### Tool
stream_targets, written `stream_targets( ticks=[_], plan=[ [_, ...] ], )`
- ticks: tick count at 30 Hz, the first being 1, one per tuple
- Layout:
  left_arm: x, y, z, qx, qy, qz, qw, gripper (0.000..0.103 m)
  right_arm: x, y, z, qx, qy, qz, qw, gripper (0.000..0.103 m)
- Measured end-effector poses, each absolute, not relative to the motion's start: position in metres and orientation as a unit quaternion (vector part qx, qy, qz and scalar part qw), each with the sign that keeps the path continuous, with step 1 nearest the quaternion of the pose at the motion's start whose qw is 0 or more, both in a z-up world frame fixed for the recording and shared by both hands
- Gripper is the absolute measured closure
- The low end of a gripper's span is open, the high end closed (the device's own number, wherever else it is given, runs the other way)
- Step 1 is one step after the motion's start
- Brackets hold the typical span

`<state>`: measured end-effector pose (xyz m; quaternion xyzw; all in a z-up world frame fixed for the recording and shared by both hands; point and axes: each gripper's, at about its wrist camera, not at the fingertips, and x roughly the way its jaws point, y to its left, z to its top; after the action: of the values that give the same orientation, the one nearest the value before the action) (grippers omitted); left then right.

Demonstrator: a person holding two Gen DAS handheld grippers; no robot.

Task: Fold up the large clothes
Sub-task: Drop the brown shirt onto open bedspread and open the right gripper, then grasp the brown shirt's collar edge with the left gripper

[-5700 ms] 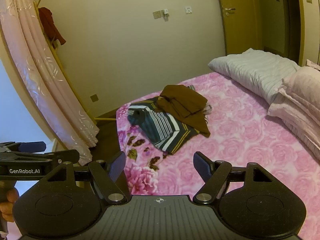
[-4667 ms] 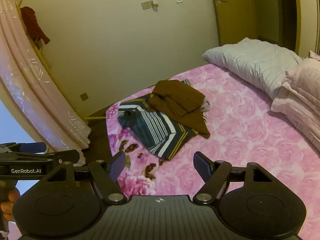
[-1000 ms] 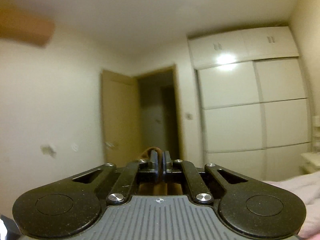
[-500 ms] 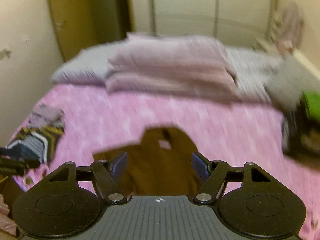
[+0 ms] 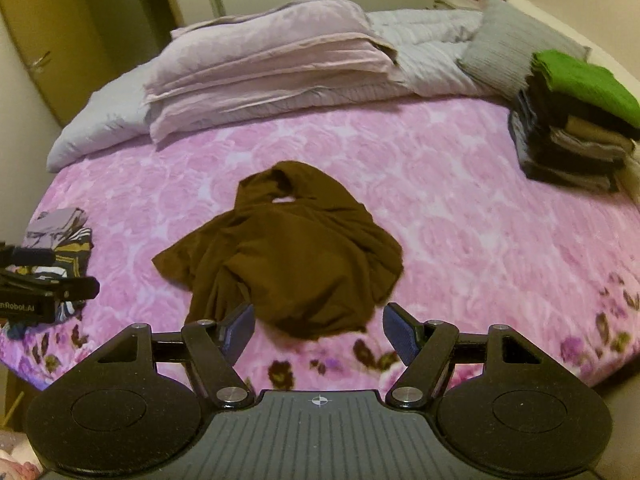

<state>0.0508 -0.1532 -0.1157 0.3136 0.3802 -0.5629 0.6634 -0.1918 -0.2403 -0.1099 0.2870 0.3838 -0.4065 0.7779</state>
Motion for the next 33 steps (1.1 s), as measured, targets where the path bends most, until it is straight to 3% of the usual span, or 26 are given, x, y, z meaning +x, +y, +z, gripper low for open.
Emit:
stream_targets(
  ticks=[15,33],
  plan=[
    [0.058,-0.156,-0.133,0.377,0.354,-0.628,0.581,0.007,-0.174,-0.185,-0.132,0.345,0.374,-0.472,0.72,0.035],
    [0.017,-0.185,-0.147,0.361,0.39,-0.56,0.636,0.007,-0.211,-0.253,-0.143,0.319,0.404,-0.399,0.759,0.035]
  ],
)
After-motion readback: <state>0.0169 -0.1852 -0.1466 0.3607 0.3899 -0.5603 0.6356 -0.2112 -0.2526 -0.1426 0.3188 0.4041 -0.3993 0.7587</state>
